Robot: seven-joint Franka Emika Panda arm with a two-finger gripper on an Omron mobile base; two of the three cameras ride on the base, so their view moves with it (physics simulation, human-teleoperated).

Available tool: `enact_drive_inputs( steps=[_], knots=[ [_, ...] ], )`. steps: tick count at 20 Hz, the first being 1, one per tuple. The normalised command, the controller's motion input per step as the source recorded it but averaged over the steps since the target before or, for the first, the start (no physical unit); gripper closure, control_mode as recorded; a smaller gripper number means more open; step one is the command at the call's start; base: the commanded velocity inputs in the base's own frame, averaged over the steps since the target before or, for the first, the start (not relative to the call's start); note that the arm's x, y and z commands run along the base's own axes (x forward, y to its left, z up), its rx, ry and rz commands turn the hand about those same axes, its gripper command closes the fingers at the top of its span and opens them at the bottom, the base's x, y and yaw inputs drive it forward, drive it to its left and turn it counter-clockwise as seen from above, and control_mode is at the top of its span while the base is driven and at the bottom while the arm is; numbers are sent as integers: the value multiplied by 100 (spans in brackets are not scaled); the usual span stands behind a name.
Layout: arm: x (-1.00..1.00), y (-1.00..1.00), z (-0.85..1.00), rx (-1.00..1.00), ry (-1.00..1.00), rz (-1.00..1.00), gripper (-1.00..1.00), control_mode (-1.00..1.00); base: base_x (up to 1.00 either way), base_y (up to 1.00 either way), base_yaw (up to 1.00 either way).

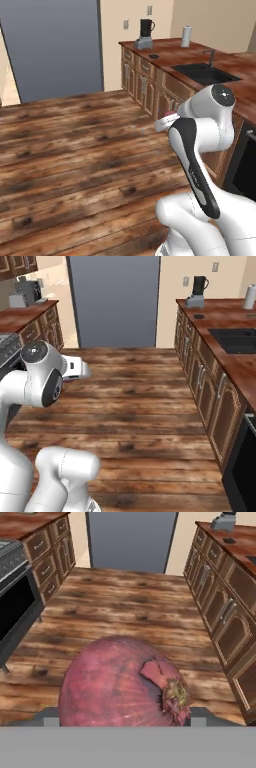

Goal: Grab the lemon and onion from the fridge, place them in the blender, close the lid, and turn on the blender to create a marinade.

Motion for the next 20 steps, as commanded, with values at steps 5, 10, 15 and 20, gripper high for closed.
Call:
enact_drive_inputs(
  steps=[5, 10, 15, 20],
  knots=[
    [0, 0, 0, 0, 0, 0, 100, 100, 100, -1, -38],
    [0, 0, 0, 0, 0, 0, 100, 100, 100, 1, -26],
    [0, 0, 0, 0, 0, 0, 100, 100, 100, 8, -26],
    [0, 0, 0, 0, 0, 0, 100, 100, 100, 12, -27]
  ],
)
